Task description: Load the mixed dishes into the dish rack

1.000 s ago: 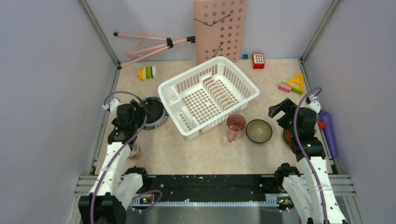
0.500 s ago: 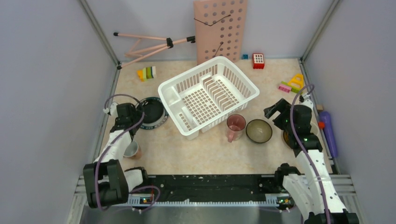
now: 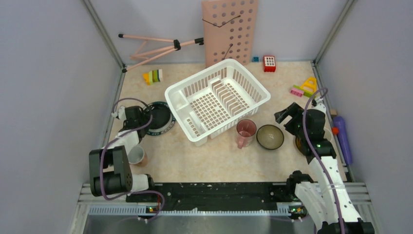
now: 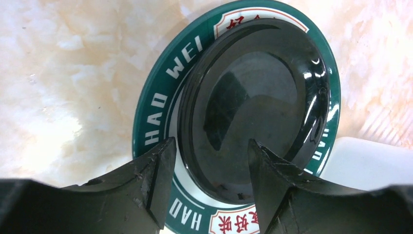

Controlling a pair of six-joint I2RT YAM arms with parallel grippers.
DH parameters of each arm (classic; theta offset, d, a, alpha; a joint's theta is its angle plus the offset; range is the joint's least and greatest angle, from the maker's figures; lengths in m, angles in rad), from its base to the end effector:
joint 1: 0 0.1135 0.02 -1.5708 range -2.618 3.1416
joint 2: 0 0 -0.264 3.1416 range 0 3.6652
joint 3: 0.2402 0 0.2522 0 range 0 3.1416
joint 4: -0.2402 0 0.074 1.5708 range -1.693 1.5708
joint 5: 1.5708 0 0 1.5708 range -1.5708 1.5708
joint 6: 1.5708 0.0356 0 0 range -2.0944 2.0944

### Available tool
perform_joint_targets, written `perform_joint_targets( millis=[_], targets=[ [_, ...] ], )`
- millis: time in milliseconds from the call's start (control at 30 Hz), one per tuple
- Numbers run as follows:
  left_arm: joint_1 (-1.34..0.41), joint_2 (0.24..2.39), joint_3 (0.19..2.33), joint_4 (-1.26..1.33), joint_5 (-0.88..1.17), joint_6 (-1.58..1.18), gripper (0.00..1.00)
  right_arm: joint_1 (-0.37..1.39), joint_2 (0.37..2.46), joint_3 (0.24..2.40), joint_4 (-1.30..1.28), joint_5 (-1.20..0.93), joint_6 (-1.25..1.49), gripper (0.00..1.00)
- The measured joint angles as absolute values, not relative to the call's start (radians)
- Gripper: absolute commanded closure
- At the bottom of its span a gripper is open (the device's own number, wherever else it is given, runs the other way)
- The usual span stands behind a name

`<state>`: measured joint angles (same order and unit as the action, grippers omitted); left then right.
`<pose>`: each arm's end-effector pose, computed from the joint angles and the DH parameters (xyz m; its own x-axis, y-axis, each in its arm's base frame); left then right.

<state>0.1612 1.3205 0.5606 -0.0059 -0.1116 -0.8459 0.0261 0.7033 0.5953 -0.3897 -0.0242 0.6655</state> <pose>0.2484 0.0444 0.1682 -0.2749 -0.7984 -0.5357 -0.6704 0.5586 -0.4884 0.1649 0.0052 0.2652 -0.4046 0.6069 -0.6840 0.2574 0.7934 0.5516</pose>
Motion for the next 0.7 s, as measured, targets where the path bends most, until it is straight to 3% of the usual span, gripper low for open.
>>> perform_joint_targets(
  millis=[167, 267, 300, 367, 700],
  targets=[
    [0.163, 1.382, 0.561, 0.061, -0.085, -0.874, 0.50, 0.026, 0.702, 0.595, -0.390, -0.024, 0.667, 0.17],
    [0.176, 1.404, 0.560, 0.098, -0.071, -0.899, 0.64, 0.026, 0.702, 0.595, -0.390, -0.024, 0.677, 0.17],
    [0.184, 1.409, 0.556, 0.109, -0.065, -0.908, 0.71, 0.026, 0.701, 0.595, -0.390, -0.024, 0.678, 0.17],
    [0.203, 1.414, 0.539, 0.136, -0.049, -0.927, 0.99, 0.026, 0.701, 0.595, -0.390, -0.024, 0.685, 0.18],
    [0.240, 1.343, 0.490, 0.125, -0.022, -0.962, 1.00, 0.026, 0.707, 0.614, -0.426, 0.012, 0.703, 0.16]
  ],
)
